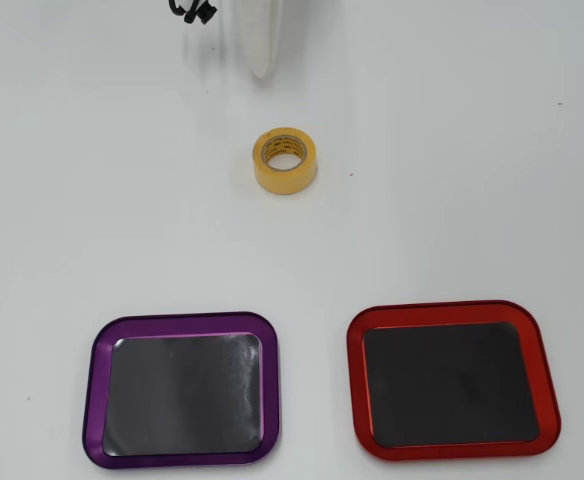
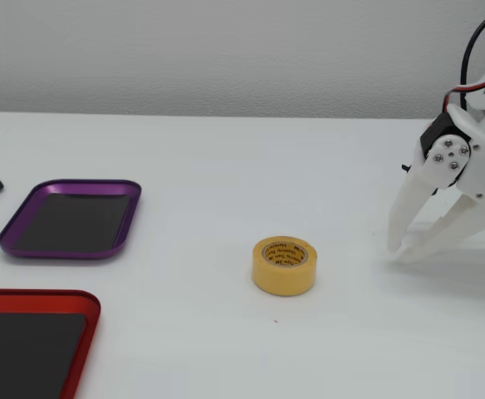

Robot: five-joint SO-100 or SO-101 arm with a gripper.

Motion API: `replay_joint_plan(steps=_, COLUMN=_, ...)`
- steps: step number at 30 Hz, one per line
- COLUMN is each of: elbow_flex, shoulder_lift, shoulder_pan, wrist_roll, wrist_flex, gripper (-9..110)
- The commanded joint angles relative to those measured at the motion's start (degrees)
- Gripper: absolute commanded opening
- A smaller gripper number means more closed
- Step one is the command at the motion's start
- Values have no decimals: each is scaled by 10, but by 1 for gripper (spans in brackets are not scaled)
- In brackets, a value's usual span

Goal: Grasp a tape and put it in the right purple dish.

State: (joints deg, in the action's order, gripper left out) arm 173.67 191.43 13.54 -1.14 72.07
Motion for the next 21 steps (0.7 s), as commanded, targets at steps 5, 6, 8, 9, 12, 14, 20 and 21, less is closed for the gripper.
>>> replay_joint_plan(steps=5, elbow_flex=6, shoulder_lift=56, shoulder_pan=-1, wrist_roll=-4, wrist_flex=-4, gripper=0)
replay_joint_plan(steps=6, elbow_flex=6, shoulder_lift=56, shoulder_pan=-1, wrist_roll=-4, wrist_flex=-4, gripper=0)
replay_joint_plan(steps=8, elbow_flex=6, shoulder_lift=56, shoulder_pan=-1, wrist_roll=-4, wrist_flex=-4, gripper=0)
replay_joint_plan(steps=9, elbow_flex=6, shoulder_lift=56, shoulder_pan=-1, wrist_roll=-4, wrist_flex=-4, gripper=0)
replay_joint_plan(steps=12, elbow_flex=6, shoulder_lift=56, shoulder_pan=-1, wrist_roll=-4, wrist_flex=-4, gripper=0)
replay_joint_plan(steps=14, elbow_flex=6, shoulder_lift=56, shoulder_pan=-1, wrist_roll=-4, wrist_flex=-4, gripper=0)
replay_joint_plan(steps=20, elbow_flex=-18, shoulder_lift=56, shoulder_pan=6, wrist_roll=-4, wrist_flex=-52, gripper=0)
replay_joint_plan(steps=21, elbow_flex=-35, shoulder_lift=55, shoulder_pan=7, wrist_roll=-4, wrist_flex=-62, gripper=0)
